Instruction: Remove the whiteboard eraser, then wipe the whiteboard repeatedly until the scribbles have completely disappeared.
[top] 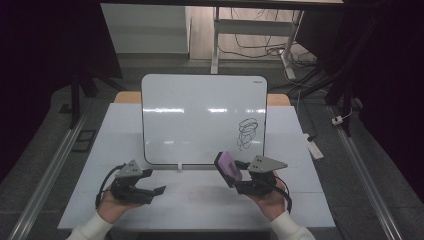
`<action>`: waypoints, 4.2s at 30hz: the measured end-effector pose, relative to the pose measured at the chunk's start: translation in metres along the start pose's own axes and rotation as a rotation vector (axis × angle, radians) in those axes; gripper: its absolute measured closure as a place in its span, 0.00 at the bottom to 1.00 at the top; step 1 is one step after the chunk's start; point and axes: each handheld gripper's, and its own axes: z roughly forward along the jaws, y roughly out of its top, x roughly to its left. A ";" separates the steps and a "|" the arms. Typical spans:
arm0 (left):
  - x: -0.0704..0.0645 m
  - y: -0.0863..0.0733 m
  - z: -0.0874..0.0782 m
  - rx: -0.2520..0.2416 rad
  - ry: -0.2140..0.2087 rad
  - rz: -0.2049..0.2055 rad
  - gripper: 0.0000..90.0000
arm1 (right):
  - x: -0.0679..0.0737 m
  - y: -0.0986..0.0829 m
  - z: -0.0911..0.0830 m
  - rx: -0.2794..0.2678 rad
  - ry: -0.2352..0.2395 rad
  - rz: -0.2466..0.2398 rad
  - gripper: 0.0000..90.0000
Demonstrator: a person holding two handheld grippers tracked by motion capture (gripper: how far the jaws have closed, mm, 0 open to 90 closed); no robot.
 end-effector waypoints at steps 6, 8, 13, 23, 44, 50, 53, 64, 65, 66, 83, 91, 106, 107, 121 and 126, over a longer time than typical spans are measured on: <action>0.012 -0.018 -0.013 -0.012 0.057 -0.063 0.23 | -0.001 0.001 -0.004 -0.009 -0.053 -0.026 0.45; 0.016 -0.021 -0.014 -0.015 0.072 -0.083 0.23 | -0.002 0.001 -0.004 -0.013 -0.068 -0.029 0.45; 0.019 -0.020 -0.014 -0.022 0.076 -0.093 0.22 | -0.006 0.001 -0.007 -0.024 -0.116 -0.021 0.45; 0.019 -0.020 -0.012 -0.003 0.068 -0.090 0.21 | -0.022 0.018 -0.016 -0.040 -0.316 -0.059 0.45; 0.019 -0.020 -0.007 0.015 0.063 -0.096 0.21 | -0.091 0.066 0.008 -0.067 -0.605 -0.061 0.45; 0.018 -0.019 -0.008 0.011 0.062 -0.089 0.21 | -0.087 0.064 0.027 -0.018 -0.566 -0.093 0.45; 0.018 -0.018 -0.009 0.009 0.059 -0.088 0.21 | -0.073 0.060 0.039 0.014 -0.538 -0.135 0.45; 0.019 -0.019 -0.010 0.006 0.052 -0.093 0.21 | -0.048 0.043 0.050 0.091 -0.463 -0.171 0.45; 0.019 -0.019 -0.010 0.005 0.053 -0.092 0.21 | -0.056 0.044 0.044 0.080 -0.479 -0.145 0.45; 0.019 -0.019 -0.010 0.005 0.052 -0.093 0.21 | -0.056 0.044 0.044 0.080 -0.479 -0.145 0.45; 0.019 -0.018 -0.008 0.006 0.051 -0.094 0.21 | -0.068 0.055 0.042 0.046 -0.526 -0.160 0.45; 0.020 -0.020 -0.008 0.004 0.049 -0.097 0.21 | -0.047 0.054 0.062 0.077 -0.483 -0.244 0.45; 0.020 -0.019 -0.005 0.013 0.043 -0.105 0.21 | -0.098 0.069 0.029 -0.085 -0.559 -0.087 0.45; 0.020 -0.019 -0.005 0.012 0.043 -0.106 0.21 | -0.094 0.070 0.034 -0.081 -0.545 -0.104 0.45; 0.022 -0.020 -0.007 0.009 0.041 -0.107 0.21 | -0.082 0.072 0.044 -0.068 -0.528 -0.126 0.45; 0.021 -0.020 -0.006 0.013 0.039 -0.105 0.21 | -0.103 0.068 0.025 -0.104 -0.580 -0.048 0.45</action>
